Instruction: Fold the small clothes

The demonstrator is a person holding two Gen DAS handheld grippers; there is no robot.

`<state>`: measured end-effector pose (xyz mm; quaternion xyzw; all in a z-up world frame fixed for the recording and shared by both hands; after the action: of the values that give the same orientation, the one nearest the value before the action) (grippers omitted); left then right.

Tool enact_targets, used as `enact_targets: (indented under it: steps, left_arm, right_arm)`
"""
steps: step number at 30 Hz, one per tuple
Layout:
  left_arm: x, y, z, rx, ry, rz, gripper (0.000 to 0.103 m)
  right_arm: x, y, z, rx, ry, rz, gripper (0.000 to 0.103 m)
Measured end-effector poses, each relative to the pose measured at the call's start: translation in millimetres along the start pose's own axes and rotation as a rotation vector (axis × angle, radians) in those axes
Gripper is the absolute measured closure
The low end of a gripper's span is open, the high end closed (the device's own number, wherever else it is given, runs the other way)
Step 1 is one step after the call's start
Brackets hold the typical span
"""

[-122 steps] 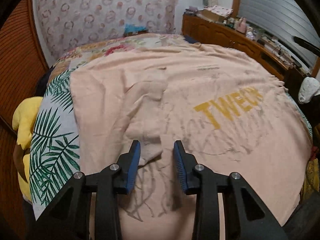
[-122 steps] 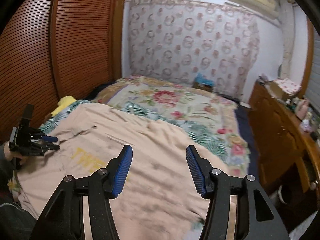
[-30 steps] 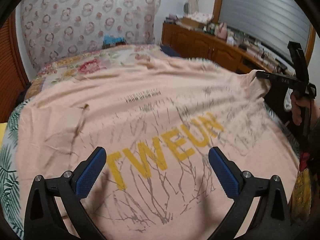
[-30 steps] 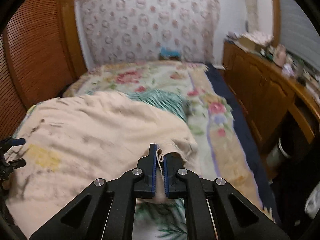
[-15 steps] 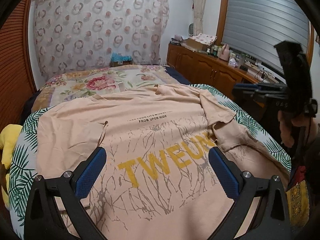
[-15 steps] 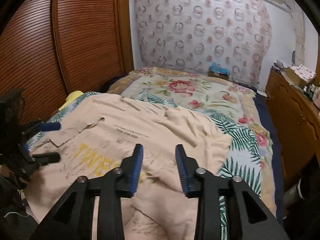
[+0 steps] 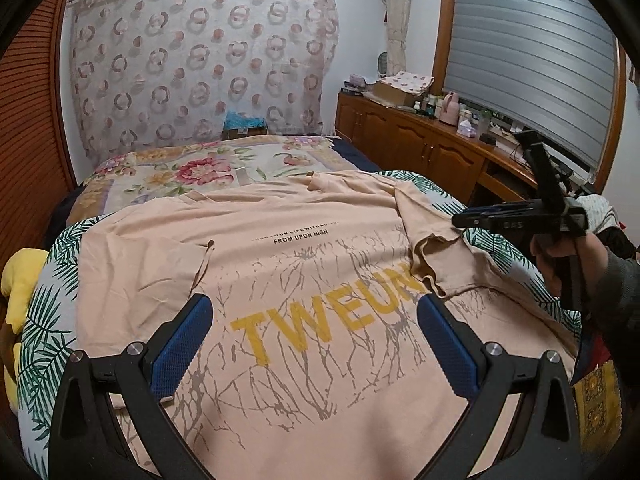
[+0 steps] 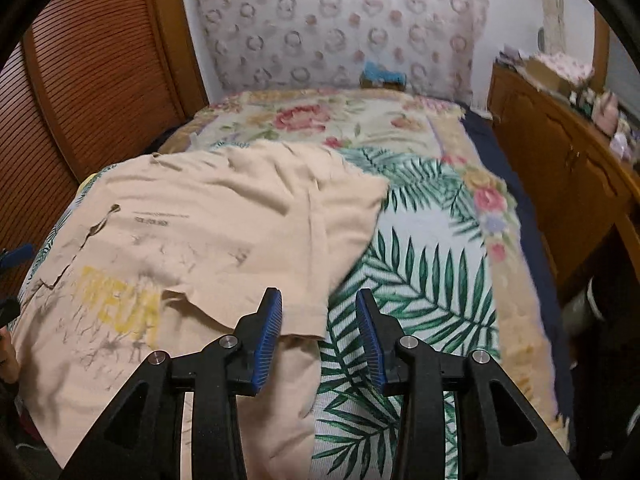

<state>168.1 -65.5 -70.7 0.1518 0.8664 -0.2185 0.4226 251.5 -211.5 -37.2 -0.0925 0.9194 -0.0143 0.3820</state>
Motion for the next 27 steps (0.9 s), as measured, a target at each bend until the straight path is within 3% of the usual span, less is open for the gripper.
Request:
enact_targets:
  steps: [5,6,7,11,20,25,27]
  left_arm:
    - [1.6,-2.2,0.1,-0.002,0.0,0.003,0.001]
    - [1.8,-2.8,-0.1,-0.002,0.0,0.002,0.001]
    - [2.4,-2.6,-0.2,-0.003,0.0,-0.001,0.001]
    - [3.3,-0.7,-2.1,-0.007,-0.002,-0.008,0.001]
    - [5.5,9.4,-10.5,-0.021,-0.014,-0.029,0.001]
    - [8.6,15.9,-16.7,-0.031,-0.015,-0.043,0.001]
    - [9.0,19.5,-18.3,-0.035,-0.014,-0.047,0.001]
  right_arm:
    - [-9.9,16.8,7.6,-0.009,0.043,-0.014,0.065]
    - [-11.1,19.3,6.2,-0.018,0.039,-0.02,0.082]
    - [-15.5,21.6,1.5,-0.025,0.033,-0.027,0.09]
    - [-26.2,28.6,-7.6,-0.024,-0.016,-0.066,0.098]
    - [-67.1,82.2,-15.0,-0.115,-0.101,-0.157,0.099]
    - [-92.5,113.1,3.9,-0.138,-0.085,-0.181,0.098]
    - [-97.4,118.3,14.7,-0.119,-0.076,-0.185,0.093]
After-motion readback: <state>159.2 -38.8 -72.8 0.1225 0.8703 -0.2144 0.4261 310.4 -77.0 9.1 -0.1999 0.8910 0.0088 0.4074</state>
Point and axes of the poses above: each gripper's, at about its wrist camera, not at the fingertips, and z roughly the way its jaws point, y to its left, x to its underside, the point moved 5 cm from there along z, roughly the way its jaws point, and after that the axes turned 14 degrees about x, right-handed, at the moved point
